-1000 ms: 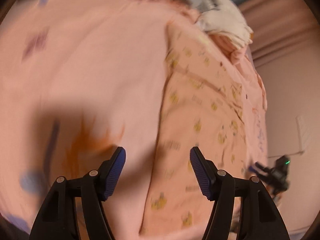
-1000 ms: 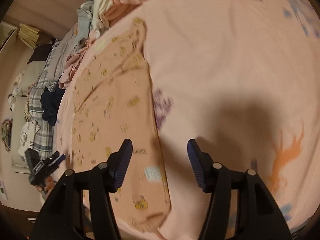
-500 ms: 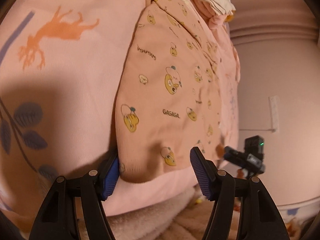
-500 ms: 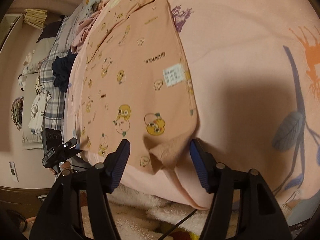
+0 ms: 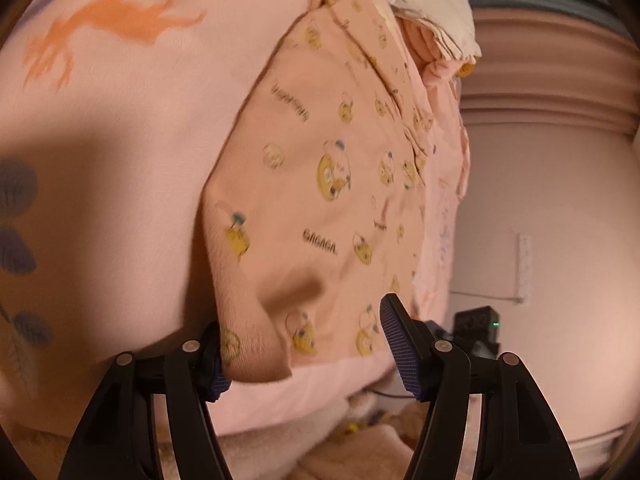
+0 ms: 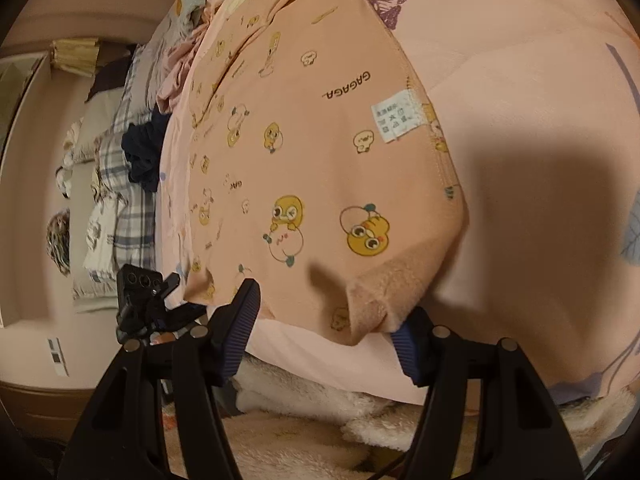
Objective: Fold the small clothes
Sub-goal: 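Grasp the sleepsuit hem with the left gripper while the right gripper grasps the fuzzy cuff, then lift the hem with both grippers and fold it toward the collar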
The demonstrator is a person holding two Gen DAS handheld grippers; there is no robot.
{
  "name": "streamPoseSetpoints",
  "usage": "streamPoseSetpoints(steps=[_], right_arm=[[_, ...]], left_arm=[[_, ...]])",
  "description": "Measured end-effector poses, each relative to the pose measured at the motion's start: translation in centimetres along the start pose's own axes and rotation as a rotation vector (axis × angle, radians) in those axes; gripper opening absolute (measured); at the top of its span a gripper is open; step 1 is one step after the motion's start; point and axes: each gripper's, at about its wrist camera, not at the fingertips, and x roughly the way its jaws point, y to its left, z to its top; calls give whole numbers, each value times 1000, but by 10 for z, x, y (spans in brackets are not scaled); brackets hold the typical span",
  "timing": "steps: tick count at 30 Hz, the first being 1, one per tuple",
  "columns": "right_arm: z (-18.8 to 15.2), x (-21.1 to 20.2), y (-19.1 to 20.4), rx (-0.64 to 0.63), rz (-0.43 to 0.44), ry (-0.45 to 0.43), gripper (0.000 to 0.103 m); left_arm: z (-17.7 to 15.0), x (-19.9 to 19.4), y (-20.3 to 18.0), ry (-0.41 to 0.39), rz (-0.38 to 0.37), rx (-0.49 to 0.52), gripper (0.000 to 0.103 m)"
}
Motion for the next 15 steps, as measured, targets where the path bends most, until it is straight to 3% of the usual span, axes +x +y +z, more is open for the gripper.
streamPoseSetpoints(steps=[2,4,6,8,10,11,15], right_arm=[[0,-2,-5,30,28,-18,62],[1,-5,-6,31,1,-45,58],[0,-7,-7,21,-60,-69,44],[-1,-9,-7,13,-73,-81,37],[-3,-9,-2,-61,-135,-96,20],[-4,-8,-1,-90,-162,-103,14],[-4,-7,-3,-122,-172,-123,10]], left_arm=[[-2,2,-7,-19,67,50,57],[-3,7,-12,-37,165,97,41],[-3,9,-12,-52,224,106,29],[-3,8,-10,-73,248,111,21],[-4,9,-10,-87,281,126,10],[-5,9,-9,-92,302,132,8],[-9,10,-18,-118,384,193,4]])
